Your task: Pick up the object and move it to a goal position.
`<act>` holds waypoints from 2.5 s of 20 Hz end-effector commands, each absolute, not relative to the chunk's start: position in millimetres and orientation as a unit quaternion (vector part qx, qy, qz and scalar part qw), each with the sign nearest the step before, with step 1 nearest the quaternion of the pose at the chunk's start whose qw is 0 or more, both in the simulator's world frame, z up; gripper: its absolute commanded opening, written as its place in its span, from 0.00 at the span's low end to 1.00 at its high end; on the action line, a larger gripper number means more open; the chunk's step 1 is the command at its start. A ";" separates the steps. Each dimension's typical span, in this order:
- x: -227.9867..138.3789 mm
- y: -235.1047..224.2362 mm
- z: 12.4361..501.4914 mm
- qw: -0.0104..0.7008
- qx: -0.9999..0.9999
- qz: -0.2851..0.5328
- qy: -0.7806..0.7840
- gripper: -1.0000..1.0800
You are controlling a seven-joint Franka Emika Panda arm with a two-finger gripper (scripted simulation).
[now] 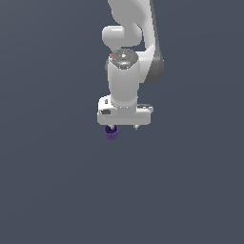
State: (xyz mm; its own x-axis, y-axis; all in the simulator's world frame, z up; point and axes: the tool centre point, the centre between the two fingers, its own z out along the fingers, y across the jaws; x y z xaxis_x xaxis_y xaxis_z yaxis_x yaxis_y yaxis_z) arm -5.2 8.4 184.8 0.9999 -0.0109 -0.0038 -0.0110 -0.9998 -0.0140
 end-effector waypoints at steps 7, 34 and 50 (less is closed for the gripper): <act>-7.4 -7.7 188.4 0.006 -1.000 0.005 0.018 0.62; -25.1 -32.3 121.3 0.021 -0.946 0.181 0.269 0.62; -40.2 -38.4 90.4 0.008 -0.879 0.278 0.388 0.62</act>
State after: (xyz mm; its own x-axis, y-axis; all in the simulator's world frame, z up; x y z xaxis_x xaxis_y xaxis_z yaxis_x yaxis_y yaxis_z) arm -39.8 -38.5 91.2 0.5557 -0.6714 -0.4903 -0.6811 -0.7059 0.1947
